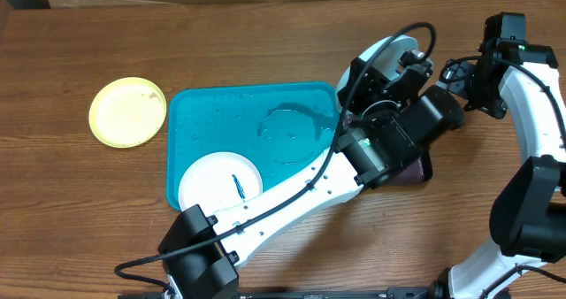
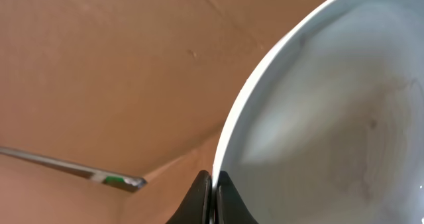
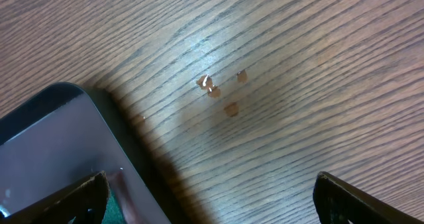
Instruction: Clean dirty plates on tray and stack at the side
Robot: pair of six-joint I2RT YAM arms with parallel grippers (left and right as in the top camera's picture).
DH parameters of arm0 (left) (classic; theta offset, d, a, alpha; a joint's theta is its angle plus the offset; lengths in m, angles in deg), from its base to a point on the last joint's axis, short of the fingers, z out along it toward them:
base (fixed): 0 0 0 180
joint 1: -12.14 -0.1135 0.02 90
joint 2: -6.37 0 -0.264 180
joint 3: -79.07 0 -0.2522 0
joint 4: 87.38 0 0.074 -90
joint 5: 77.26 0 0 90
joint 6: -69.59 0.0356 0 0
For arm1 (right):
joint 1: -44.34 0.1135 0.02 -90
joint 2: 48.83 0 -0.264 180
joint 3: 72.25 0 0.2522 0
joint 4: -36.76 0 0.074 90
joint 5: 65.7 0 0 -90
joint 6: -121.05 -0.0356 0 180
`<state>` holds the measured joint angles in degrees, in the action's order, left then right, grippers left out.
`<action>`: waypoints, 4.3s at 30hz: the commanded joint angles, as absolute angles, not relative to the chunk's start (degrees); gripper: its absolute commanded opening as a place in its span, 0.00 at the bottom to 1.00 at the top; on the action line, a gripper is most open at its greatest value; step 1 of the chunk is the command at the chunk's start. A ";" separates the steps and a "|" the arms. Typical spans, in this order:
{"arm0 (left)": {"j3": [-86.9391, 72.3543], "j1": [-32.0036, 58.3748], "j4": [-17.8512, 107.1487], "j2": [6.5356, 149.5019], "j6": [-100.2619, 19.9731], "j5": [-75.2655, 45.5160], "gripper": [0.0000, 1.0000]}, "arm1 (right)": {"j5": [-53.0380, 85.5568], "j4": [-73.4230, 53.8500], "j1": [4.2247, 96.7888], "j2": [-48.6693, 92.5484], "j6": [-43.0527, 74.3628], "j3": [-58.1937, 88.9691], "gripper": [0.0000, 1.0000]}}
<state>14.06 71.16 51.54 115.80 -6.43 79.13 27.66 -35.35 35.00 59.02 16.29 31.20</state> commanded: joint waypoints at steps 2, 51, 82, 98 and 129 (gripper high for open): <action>15.85 72.28 54.39 115.75 0.87 82.43 0.04 | 27.61 -35.20 34.96 58.54 16.03 31.59 1.00; 15.64 69.19 48.03 115.75 -26.47 73.30 0.04 | 27.61 -35.20 34.96 58.54 16.03 31.59 1.00; 14.35 -9.45 17.12 115.78 -47.67 7.38 0.04 | 27.61 -35.17 34.96 58.54 16.03 31.59 1.00; -3.12 -15.59 30.80 115.78 -52.33 22.37 0.04 | 27.61 -35.20 34.96 58.54 16.03 31.59 1.00; -4.63 -13.32 27.11 115.75 -34.36 -17.32 0.49 | 27.61 -35.17 34.96 58.54 16.03 31.59 1.00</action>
<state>-4.28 -15.22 29.23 116.06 -39.39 -6.33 27.50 -35.35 35.00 59.02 16.25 31.18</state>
